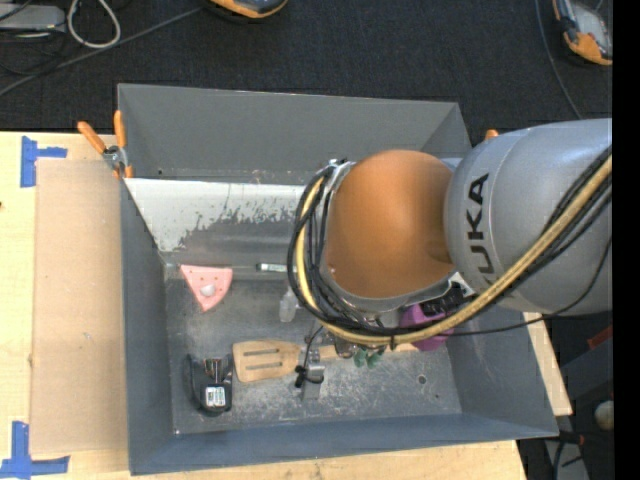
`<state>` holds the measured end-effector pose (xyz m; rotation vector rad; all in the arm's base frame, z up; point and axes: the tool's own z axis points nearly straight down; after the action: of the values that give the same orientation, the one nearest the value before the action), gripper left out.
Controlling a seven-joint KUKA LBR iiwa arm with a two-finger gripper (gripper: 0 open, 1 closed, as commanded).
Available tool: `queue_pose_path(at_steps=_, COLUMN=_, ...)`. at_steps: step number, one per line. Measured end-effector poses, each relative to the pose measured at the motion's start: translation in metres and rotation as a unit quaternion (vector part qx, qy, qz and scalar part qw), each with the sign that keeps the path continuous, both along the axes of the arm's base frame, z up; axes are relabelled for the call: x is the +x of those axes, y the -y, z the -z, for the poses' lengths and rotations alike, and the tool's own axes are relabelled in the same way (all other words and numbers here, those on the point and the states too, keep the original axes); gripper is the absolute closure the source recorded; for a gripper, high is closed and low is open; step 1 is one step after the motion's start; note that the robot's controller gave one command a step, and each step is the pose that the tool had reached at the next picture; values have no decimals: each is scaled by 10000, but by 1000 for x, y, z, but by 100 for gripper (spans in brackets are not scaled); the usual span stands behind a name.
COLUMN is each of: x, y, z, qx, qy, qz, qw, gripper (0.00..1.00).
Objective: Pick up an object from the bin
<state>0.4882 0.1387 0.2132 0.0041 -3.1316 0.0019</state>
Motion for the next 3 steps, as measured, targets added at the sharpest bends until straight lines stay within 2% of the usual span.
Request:
queue_pose_path(at_steps=1, x=2, y=1, z=-4, qx=6, qy=39, qz=22, qw=10000, gripper=0)
queue_pose_path(at_steps=2, x=25, y=15, z=75, qx=8, qy=47, qz=507, qw=9987, gripper=0)
queue_pose_path(at_steps=3, x=55, y=33, z=148, qx=11, qy=62, qz=112, qw=9999, gripper=0)
